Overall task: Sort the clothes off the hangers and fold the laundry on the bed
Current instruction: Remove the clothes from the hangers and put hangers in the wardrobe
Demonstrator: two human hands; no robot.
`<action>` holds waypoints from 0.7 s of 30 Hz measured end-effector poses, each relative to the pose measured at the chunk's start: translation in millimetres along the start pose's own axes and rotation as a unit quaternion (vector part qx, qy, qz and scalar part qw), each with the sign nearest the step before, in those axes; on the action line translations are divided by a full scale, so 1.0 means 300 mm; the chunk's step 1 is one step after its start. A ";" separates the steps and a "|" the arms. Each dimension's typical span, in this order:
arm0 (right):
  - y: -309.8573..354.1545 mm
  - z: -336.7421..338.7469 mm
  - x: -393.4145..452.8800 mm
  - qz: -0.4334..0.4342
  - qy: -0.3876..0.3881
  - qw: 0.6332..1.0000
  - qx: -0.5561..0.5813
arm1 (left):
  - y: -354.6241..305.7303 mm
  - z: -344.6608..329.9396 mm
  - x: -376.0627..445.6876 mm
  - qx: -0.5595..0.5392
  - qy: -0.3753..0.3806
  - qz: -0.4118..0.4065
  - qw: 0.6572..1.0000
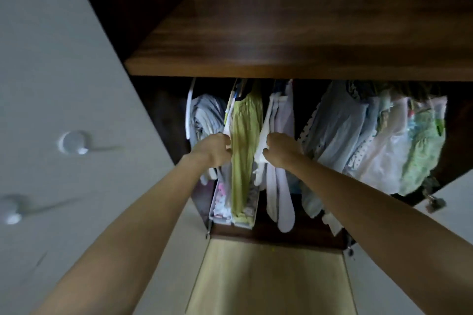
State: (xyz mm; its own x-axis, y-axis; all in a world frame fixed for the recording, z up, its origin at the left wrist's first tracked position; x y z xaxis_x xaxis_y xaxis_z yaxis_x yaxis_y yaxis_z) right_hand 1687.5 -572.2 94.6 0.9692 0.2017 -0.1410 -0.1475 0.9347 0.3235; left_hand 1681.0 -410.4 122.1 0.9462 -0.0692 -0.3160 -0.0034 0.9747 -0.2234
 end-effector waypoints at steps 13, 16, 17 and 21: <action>0.758 -0.386 -0.509 0.336 0.200 0.916 -0.084 | 0.636 -0.322 -0.992 -0.138 -0.020 0.328 0.934; 1.029 -0.547 -0.732 0.427 0.261 0.859 -0.105 | 0.773 -0.422 -1.302 -0.176 -0.025 0.398 0.900; 1.111 -0.592 -0.804 0.450 0.278 0.842 -0.104 | 0.818 -0.453 -1.404 -0.187 -0.031 0.422 0.887; 1.430 -0.730 -1.058 0.524 0.303 0.791 -0.084 | 0.999 -0.569 -1.805 -0.236 -0.054 0.524 0.817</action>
State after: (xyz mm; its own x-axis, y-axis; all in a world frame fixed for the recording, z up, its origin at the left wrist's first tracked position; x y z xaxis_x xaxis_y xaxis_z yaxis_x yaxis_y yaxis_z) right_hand 1273.4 -171.1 73.3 0.0317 0.9479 -0.3170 -0.8814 0.1761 0.4383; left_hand 1112.4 -117.0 68.8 0.3673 0.7948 -0.4831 -0.9295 0.2952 -0.2212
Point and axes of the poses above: each hand's wrist, its own x-axis towards the middle knuckle, its own z-axis out of the back of the hand, y = z × x, the point moved 9 cm from there along x, towards the middle knuckle, and after that the axes turned 10 degrees about z, right-handed, at the moved point
